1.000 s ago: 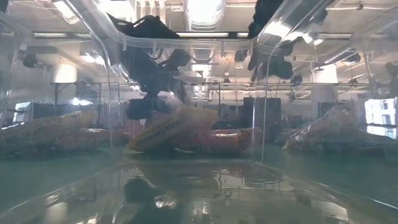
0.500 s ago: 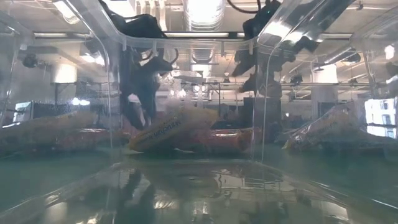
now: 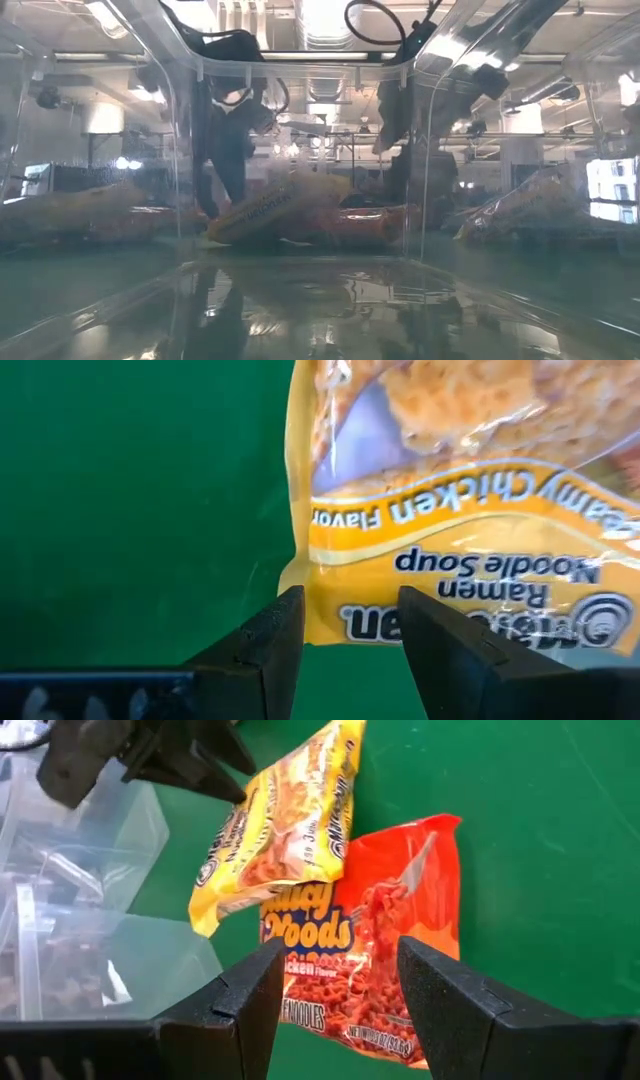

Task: Sort Maruchan noodles
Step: Put the yellow noodle pack into the right transparent bin

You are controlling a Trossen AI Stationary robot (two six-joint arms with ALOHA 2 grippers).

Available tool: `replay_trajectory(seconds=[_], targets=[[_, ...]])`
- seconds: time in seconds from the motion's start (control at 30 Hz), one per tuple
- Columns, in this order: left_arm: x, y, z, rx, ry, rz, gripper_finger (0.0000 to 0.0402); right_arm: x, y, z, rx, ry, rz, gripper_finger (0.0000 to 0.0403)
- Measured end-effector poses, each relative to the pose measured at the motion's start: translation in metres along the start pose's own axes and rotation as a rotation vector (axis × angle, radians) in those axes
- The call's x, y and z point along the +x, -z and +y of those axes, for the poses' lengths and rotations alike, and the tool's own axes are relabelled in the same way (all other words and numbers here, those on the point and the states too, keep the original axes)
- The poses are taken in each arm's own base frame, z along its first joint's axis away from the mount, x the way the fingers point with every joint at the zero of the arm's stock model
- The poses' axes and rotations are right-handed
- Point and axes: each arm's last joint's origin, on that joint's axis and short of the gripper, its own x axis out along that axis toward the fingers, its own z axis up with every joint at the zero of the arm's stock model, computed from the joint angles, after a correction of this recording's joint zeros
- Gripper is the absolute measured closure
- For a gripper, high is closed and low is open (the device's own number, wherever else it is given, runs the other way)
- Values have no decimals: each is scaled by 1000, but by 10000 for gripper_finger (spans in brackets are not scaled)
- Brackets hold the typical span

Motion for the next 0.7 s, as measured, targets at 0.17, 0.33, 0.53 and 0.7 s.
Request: replay_trajectory(seconds=[0.17, 0.33, 0.53, 0.7], targets=[[9, -4, -4, -8, 44, -21, 255, 2, 0, -1, 2, 0, -3, 220], [22, -11, -11, -20, 114, -63, 255, 2, -3, 0, 17, 12, -44, 220], [37, -18, -18, -46, 127, -72, 255, 2, -3, 0, 36, -1, -34, 220], [48, -27, -30, -15, 126, -76, 255, 2, 0, -1, 49, -4, 4, 220]])
